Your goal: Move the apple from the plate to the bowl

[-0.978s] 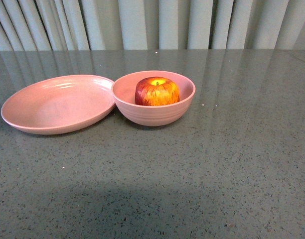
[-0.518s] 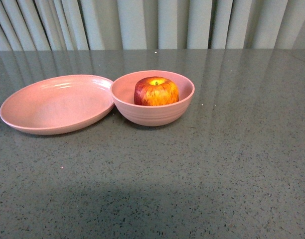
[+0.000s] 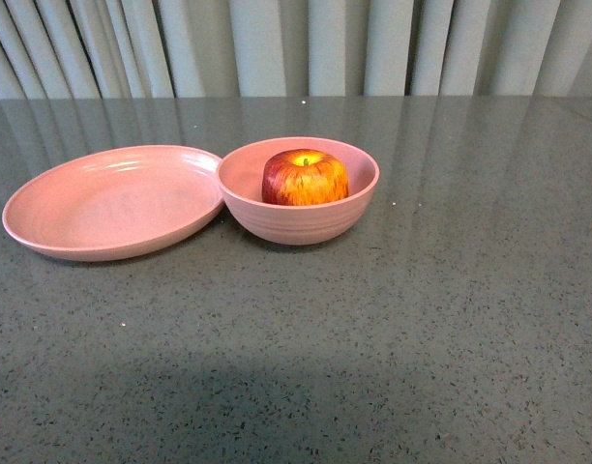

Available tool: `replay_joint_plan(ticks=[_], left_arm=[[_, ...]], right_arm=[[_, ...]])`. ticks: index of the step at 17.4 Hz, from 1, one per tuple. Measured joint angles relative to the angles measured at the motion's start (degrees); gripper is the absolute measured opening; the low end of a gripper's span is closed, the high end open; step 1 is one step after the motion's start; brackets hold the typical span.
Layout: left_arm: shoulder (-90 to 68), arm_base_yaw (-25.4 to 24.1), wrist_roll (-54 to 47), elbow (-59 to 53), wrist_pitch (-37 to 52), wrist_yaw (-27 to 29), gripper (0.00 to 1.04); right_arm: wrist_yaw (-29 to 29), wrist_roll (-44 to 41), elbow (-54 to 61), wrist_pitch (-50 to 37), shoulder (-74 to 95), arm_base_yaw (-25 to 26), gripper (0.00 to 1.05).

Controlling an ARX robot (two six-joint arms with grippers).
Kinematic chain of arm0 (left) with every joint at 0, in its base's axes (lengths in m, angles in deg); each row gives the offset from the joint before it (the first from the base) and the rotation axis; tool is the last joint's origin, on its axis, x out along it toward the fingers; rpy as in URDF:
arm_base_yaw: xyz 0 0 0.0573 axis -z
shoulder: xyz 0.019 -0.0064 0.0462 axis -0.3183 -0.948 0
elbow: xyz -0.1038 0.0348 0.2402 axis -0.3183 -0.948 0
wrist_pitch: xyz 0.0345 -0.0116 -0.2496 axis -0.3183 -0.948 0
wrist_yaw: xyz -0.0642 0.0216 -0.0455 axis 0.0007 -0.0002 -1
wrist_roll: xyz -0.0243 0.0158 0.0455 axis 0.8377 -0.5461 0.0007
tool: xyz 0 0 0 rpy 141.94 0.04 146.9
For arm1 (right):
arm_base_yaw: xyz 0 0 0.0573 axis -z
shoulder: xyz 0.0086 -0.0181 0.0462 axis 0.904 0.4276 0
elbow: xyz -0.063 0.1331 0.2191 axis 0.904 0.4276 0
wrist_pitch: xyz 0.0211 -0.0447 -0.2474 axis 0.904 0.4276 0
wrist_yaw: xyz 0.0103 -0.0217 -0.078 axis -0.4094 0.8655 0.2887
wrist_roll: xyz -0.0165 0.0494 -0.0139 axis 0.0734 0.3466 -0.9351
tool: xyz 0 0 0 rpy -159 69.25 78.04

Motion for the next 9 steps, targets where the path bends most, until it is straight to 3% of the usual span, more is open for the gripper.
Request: replay_joint_plan(ticks=[9], left_arm=[[14.4, 0.0, 0.0, -7.0, -7.3, 0.0, 0.01]], right_arm=[[0.0, 0.0, 0.0, 0.0, 0.0, 0.0, 0.98]])
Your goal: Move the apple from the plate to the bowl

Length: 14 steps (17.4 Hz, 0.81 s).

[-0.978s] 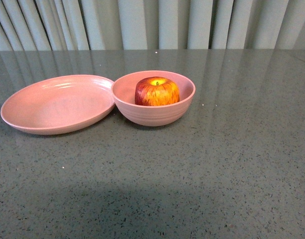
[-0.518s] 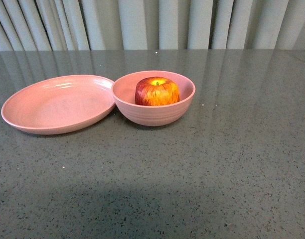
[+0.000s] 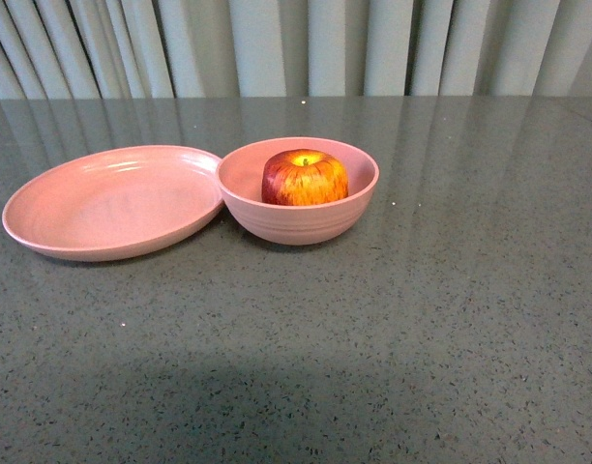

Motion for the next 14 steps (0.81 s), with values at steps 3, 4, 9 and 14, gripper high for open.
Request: replay_joint_plan(ticks=[3, 4, 9, 14], left_arm=[[3.5, 0.0, 0.0, -1.9, -0.6, -0.1, 0.01], [4.5, 0.0, 0.0, -1.9, -1.7, 0.0, 0.01], [8.3, 0.0, 0.0, -1.9, -5.3, 0.0, 0.01], [10.7, 0.0, 0.0, -1.9, -7.8, 0.0, 0.01]], right_arm=[[0.0, 0.0, 0.0, 0.0, 0.0, 0.0, 0.98], [0.0, 0.0, 0.0, 0.0, 0.0, 0.0, 0.98], [0.0, 0.0, 0.0, 0.0, 0.0, 0.0, 0.98], [0.0, 0.0, 0.0, 0.0, 0.0, 0.0, 0.98]])
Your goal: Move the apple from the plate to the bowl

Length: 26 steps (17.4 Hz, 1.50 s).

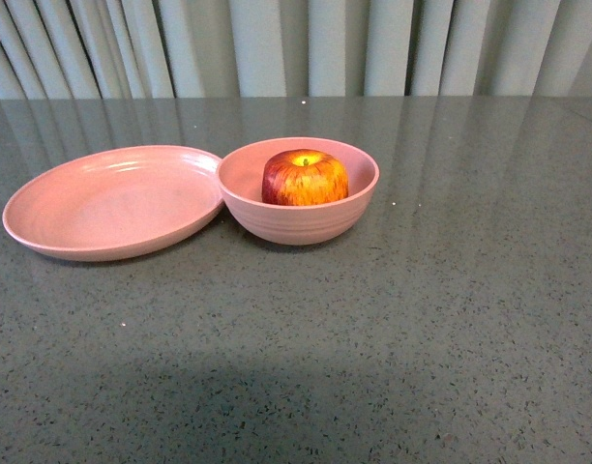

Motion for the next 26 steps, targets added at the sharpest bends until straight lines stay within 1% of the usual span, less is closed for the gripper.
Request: replay_joint_plan(ticks=[1, 2, 3, 4, 5, 7, 13, 14, 22, 23, 26], left_arm=[[0.9, 0.0, 0.0, 0.0, -0.7, 0.0, 0.01], [2.7, 0.0, 0.0, 0.1, -3.6, 0.0, 0.01], [6.3, 0.0, 0.0, 0.0, -9.6, -0.2, 0.01], [9.7, 0.0, 0.0, 0.0, -11.2, 0.1, 0.01], [10.1, 0.0, 0.0, 0.1, -9.6, -0.2, 0.01], [10.1, 0.0, 0.0, 0.0, -11.4, 0.1, 0.01], [10.1, 0.0, 0.0, 0.0, -10.8, 0.0, 0.01], [10.1, 0.0, 0.1, 0.0, -10.8, 0.0, 0.14], [10.1, 0.0, 0.0, 0.0, -10.8, 0.0, 1.0], [10.1, 0.0, 0.0, 0.0, -10.8, 0.0, 0.98], [10.1, 0.0, 0.1, 0.0, -10.8, 0.0, 0.98]], right_arm=[[0.0, 0.0, 0.0, 0.0, 0.0, 0.0, 0.98], [0.0, 0.0, 0.0, 0.0, 0.0, 0.0, 0.98], [0.0, 0.0, 0.0, 0.0, 0.0, 0.0, 0.98], [0.0, 0.0, 0.0, 0.0, 0.0, 0.0, 0.98], [0.0, 0.0, 0.0, 0.0, 0.0, 0.0, 0.98], [0.0, 0.0, 0.0, 0.0, 0.0, 0.0, 0.98], [0.0, 0.0, 0.0, 0.0, 0.0, 0.0, 0.98], [0.0, 0.0, 0.0, 0.0, 0.0, 0.0, 0.98], [0.0, 0.0, 0.0, 0.0, 0.0, 0.0, 0.98], [0.0, 0.0, 0.0, 0.0, 0.0, 0.0, 0.98], [0.0, 0.0, 0.0, 0.0, 0.0, 0.0, 0.98]])
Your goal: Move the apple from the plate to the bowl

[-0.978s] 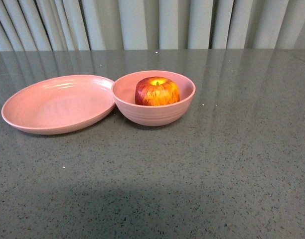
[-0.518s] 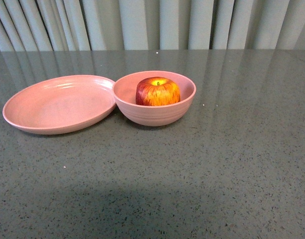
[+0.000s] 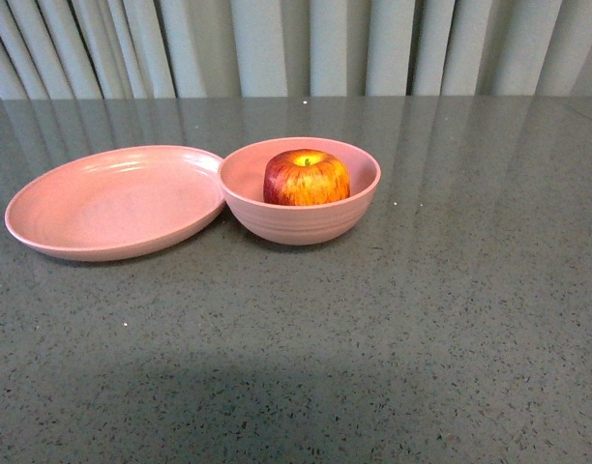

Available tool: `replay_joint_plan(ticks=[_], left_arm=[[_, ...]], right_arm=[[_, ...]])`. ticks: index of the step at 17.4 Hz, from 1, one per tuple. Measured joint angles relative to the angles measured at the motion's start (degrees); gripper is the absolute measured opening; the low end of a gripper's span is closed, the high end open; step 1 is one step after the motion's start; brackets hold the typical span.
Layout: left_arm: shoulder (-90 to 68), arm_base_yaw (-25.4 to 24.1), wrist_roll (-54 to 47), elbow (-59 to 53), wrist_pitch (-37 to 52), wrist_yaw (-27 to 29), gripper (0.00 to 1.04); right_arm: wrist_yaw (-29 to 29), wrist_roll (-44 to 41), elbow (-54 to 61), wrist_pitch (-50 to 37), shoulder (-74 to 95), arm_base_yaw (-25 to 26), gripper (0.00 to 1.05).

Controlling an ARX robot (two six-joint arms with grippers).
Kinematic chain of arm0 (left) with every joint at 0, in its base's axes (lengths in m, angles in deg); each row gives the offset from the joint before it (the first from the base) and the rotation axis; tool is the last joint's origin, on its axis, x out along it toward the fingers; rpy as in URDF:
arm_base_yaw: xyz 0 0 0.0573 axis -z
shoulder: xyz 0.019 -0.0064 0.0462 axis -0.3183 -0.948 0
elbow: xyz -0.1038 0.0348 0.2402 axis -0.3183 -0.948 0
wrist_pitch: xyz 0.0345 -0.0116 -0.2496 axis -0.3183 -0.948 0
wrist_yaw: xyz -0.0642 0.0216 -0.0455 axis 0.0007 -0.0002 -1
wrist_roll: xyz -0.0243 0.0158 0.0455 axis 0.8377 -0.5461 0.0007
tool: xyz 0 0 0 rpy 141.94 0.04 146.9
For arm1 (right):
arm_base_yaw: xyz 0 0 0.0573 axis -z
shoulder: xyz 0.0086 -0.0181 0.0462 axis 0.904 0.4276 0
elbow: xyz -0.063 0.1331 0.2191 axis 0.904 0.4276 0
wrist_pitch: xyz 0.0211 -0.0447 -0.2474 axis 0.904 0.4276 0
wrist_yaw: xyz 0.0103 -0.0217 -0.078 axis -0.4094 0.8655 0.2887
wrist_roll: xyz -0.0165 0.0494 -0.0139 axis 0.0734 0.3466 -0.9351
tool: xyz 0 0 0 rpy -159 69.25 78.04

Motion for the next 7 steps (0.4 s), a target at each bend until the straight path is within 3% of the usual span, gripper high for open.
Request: replay_joint_plan(ticks=[7], left_arm=[[0.0, 0.0, 0.0, 0.0, 0.0, 0.0, 0.98]], right_arm=[[0.0, 0.0, 0.0, 0.0, 0.0, 0.0, 0.98]])
